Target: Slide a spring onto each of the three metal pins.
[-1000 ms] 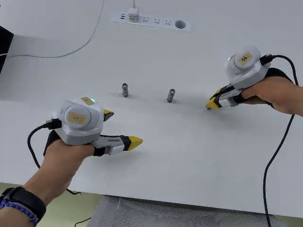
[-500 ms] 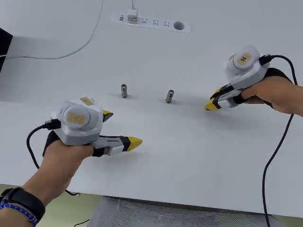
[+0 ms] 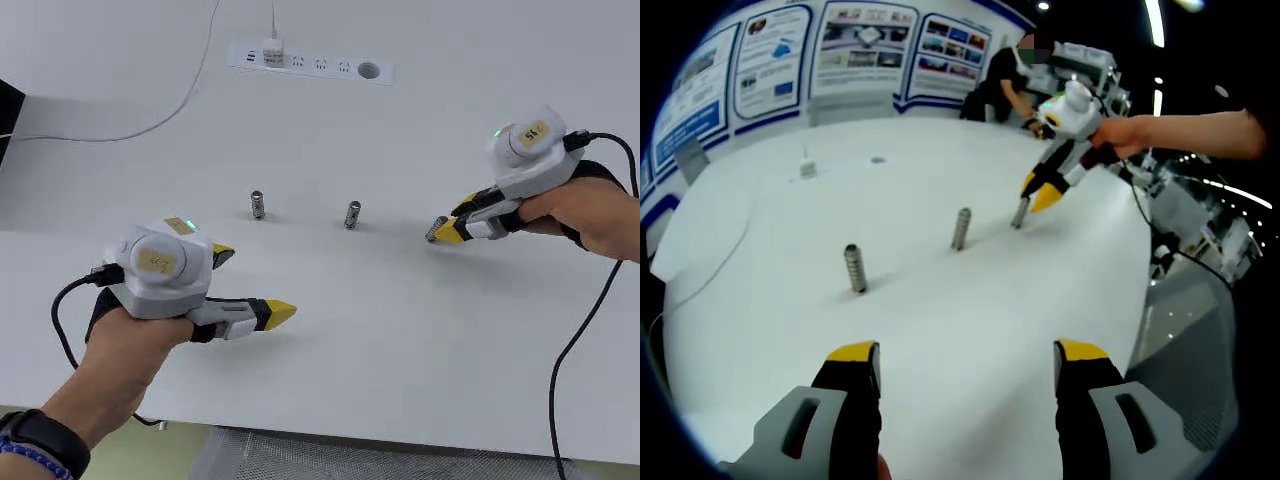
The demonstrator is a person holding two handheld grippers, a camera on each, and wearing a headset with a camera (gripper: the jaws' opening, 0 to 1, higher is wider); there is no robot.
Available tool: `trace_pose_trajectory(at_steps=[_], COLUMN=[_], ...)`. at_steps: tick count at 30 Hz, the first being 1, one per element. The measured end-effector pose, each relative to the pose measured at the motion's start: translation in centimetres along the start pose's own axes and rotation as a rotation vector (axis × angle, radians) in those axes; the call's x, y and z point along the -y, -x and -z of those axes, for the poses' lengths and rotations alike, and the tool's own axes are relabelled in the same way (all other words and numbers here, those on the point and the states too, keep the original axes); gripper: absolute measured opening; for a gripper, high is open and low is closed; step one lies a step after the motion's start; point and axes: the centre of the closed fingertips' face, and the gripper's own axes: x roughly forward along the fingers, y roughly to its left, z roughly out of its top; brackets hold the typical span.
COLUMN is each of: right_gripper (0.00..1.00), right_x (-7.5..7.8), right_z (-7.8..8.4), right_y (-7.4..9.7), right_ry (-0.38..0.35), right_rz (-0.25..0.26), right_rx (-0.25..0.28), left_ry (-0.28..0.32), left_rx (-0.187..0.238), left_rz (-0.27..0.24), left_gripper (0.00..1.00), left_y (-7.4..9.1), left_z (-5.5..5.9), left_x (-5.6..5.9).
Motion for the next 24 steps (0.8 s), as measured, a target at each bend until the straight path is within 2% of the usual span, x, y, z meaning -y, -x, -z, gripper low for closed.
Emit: trace_pose_trajectory(at_steps=[7,14,19,24], right_gripper=[0.32,0.35,0.39,0.43], right_x=[0.7,0.7,0.2,-0.5], right_z=[0.7,1.3,1.2,1.5], right_y=[0.9,1.8,2.4,2.7], right_ry=[-0.119,-0.183,-0.235,-0.267], right_rz=[0.016,0.046,0.059,0.063], right_rx=[0.094,0.144,0.214,0.251], left_ry=[-0.001,0.004,0.014,0.020], left_rx=[0.002,0.008,0.015,0.016], left_rz=[0.002,-0.002,-0.012,-0.024], left_gripper=[0.72,0.72,0.72,0.72], left_y=[0.2,0.4,0.6,0.7], left_z=[-0.1,-0.3,-0.5,-0.3], left_x=[0.2,0.3,0.0,-0.3])
